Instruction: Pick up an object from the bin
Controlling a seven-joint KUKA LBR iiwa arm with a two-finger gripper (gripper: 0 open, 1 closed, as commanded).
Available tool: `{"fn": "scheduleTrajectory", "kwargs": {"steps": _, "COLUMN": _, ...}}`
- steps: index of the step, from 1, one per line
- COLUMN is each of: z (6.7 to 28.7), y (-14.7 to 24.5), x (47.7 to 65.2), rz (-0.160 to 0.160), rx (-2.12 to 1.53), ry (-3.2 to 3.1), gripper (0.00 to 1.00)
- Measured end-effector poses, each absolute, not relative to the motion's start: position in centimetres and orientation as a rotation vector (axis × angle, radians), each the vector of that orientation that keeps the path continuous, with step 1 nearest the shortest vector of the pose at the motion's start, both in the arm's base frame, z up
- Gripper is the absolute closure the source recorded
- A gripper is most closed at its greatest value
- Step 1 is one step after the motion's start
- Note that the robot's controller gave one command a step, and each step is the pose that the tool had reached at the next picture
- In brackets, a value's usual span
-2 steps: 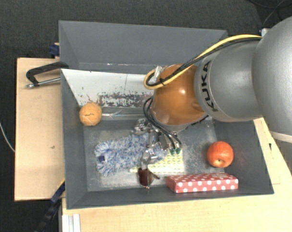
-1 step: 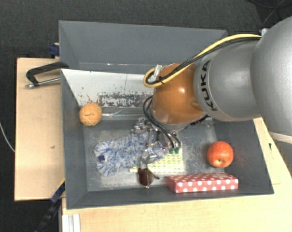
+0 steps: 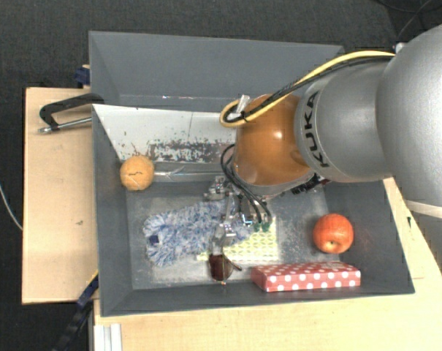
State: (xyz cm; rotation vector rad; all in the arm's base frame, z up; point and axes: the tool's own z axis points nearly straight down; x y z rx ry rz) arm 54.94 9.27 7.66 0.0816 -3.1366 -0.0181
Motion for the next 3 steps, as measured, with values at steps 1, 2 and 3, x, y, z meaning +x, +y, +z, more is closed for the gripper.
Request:
{"fn": "scheduleTrajectory", "kwargs": {"steps": 1, "z": 7.63, "y": 9.31, "x": 54.72, "rz": -0.016, "rx": 0.138, "ry": -3.123, "gripper": 1.00}}
{"fn": "scheduleTrajectory", "kwargs": {"steps": 2, "z": 7.63, "y": 9.31, "x": 54.73, "rz": -0.017, "rx": 0.145, "ry": -3.123, "gripper": 1.00}}
{"fn": "scheduleTrajectory", "kwargs": {"steps": 3, "z": 7.88, "y": 9.36, "x": 54.60, "rz": -0.015, "rx": 0.149, "ry": -3.122, "gripper": 1.00}}
